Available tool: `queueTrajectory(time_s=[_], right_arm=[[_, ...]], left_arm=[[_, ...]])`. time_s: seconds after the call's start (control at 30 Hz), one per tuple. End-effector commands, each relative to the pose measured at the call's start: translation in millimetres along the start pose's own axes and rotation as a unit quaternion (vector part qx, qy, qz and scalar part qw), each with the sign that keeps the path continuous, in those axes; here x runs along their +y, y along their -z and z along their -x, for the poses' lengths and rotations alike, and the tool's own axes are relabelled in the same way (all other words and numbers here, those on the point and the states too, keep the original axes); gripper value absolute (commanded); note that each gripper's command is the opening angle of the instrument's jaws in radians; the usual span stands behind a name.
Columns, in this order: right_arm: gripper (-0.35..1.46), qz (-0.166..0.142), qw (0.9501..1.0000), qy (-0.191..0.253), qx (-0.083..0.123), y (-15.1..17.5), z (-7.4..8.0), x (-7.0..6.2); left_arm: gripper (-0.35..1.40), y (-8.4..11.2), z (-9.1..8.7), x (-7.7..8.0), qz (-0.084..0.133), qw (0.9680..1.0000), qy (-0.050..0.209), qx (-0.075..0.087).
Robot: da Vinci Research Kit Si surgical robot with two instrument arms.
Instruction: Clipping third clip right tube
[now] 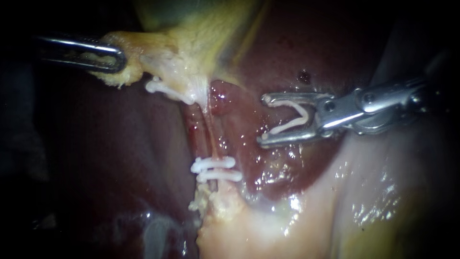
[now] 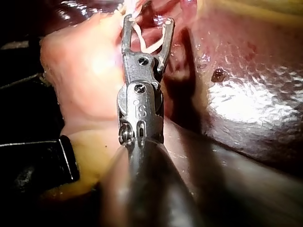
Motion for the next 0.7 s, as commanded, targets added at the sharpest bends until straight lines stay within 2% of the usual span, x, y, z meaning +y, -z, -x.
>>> queueTrajectory(time_s=[0.03,0.3,0.7], right_arm=[[0.50,0.000,1.0000,-0.008,0.000,-0.3,0.0,0.0],[0.50,-0.004,0.9992,-0.039,0.002,-2.6,-0.1,0.3],[0.50,-0.005,0.9983,-0.058,0.003,-5.0,-0.4,1.4]], left_arm=[[-0.35,0.0,0.0,0.0,0.000,1.0000,0.000,0.000],[-0.35,-0.1,0.0,0.1,-0.001,1.0000,0.000,0.000],[-0.35,-0.2,0.0,0.1,-0.001,1.0000,0.000,0.000]])
